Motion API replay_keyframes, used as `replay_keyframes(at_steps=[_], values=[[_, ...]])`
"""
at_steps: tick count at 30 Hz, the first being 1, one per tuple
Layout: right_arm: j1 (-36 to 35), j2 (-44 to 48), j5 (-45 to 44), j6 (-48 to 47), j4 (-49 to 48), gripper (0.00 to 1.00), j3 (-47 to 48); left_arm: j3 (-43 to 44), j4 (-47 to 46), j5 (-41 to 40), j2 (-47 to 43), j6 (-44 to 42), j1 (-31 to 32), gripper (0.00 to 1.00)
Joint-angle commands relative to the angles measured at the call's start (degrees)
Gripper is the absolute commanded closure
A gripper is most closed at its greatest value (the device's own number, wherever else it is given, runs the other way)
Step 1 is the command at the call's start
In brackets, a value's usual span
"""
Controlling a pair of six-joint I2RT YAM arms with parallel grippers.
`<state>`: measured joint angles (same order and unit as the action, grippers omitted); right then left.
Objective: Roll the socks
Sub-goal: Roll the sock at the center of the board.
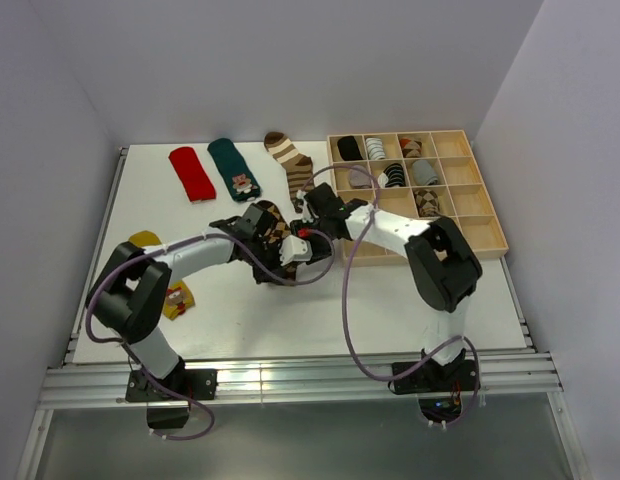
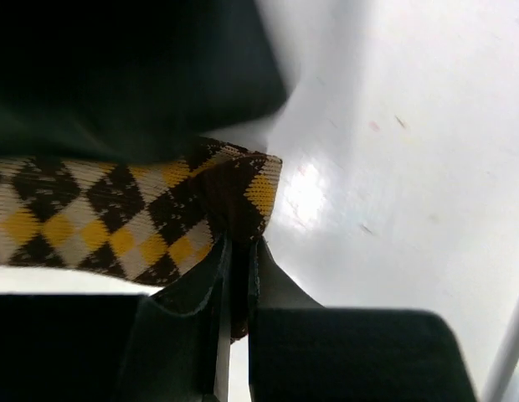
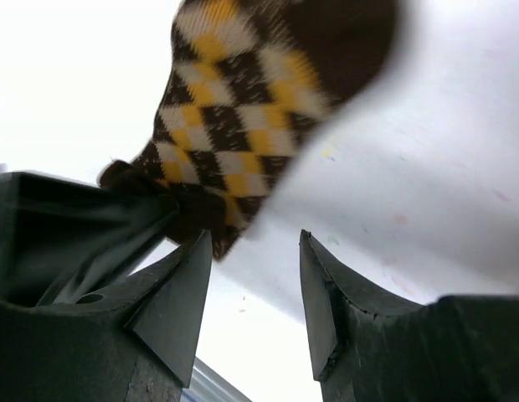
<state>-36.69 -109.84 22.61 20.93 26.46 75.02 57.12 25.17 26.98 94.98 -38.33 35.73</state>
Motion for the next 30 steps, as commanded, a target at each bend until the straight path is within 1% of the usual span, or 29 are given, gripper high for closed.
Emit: replay_keyframes(at_steps=[1,2,3,4,6,7,9,10,11,12,17,20,21,24,25,26,27,29,30], values=[[1.1,8.6,-9.7,5.0,-5.0,0.46,-3.4,3.9,16.5,8.6,3.8,-0.5,-1.7,1.00],[1.4,10.1,-10.8,6.0,-5.8,0.46,-4.4,5.2,17.5,9.8,4.4,0.0,-2.2,1.00],[1.7,12.7,-12.3,6.7,-6.8,0.46,-5.3,5.9,20.6,11.0,5.0,-0.2,-2.5,1.00],[1.8,14.3,-15.3,8.1,-7.4,0.46,-7.2,6.5,21.8,12.1,6.1,-0.4,-2.9,1.00],[1.8,17.1,-17.4,9.2,-8.6,0.46,-9.4,8.6,24.2,14.3,7.6,-0.3,-3.9,1.00],[1.8,20.2,-18.4,10.6,-10.4,0.46,-12.0,9.5,26.9,15.1,9.4,-1.1,-4.2,1.00],[1.8,23.5,-20.8,11.7,-12.6,0.46,-14.9,12.0,29.0,17.3,11.4,-1.1,-5.0,1.00],[1.8,25.1,-21.8,13.0,-13.2,0.46,-17.9,12.9,31.8,18.3,13.2,-1.7,-5.3,1.00],[1.9,28.1,-24.2,13.5,-13.5,0.45,-19.3,14.8,32.9,19.1,14.2,-1.7,-6.1,0.99],[2.2,29.3,-24.6,13.9,-13.9,0.45,-20.7,15.5,33.8,20.8,15.1,-1.7,-6.5,1.00],[2.8,34.9,-26.6,13.8,-14.7,0.45,-26.3,20.1,38.5,23.4,21.9,-1.2,-8.3,1.00],[1.4,37.6,-25.6,11.3,-19.5,0.45,-30.2,22.6,40.1,25.7,25.5,0.4,-8.8,1.00],[0.5,38.6,-25.2,10.4,-20.8,0.45,-30.9,23.3,41.2,26.4,26.4,1.1,-9.0,1.00],[-5.7,38.1,-28.6,6.1,-23.7,0.46,-31.6,26.5,45.1,28.8,30.6,1.2,-9.7,1.00],[-9.9,37.5,-30.7,3.5,-25.2,0.46,-31.4,27.2,45.8,28.9,32.5,1.7,-9.9,1.00],[-12.1,36.9,-31.5,2.5,-25.8,0.46,-31.3,28.4,46.3,29.3,33.4,1.8,-10.2,1.00],[-13.9,36.3,-31.6,0.0,-27.9,0.46,-31.4,28.8,46.9,29.4,35.0,3.2,-10.4,1.00],[-18.3,34.0,-31.7,-2.2,-29.7,0.46,-31.4,30.2,48.2,30.1,36.7,3.7,-11.0,1.00],[-19.3,33.0,-31.4,-4.2,-31.4,0.46,-31.4,30.7,48.7,30.0,37.9,4.7,-11.2,1.00]])
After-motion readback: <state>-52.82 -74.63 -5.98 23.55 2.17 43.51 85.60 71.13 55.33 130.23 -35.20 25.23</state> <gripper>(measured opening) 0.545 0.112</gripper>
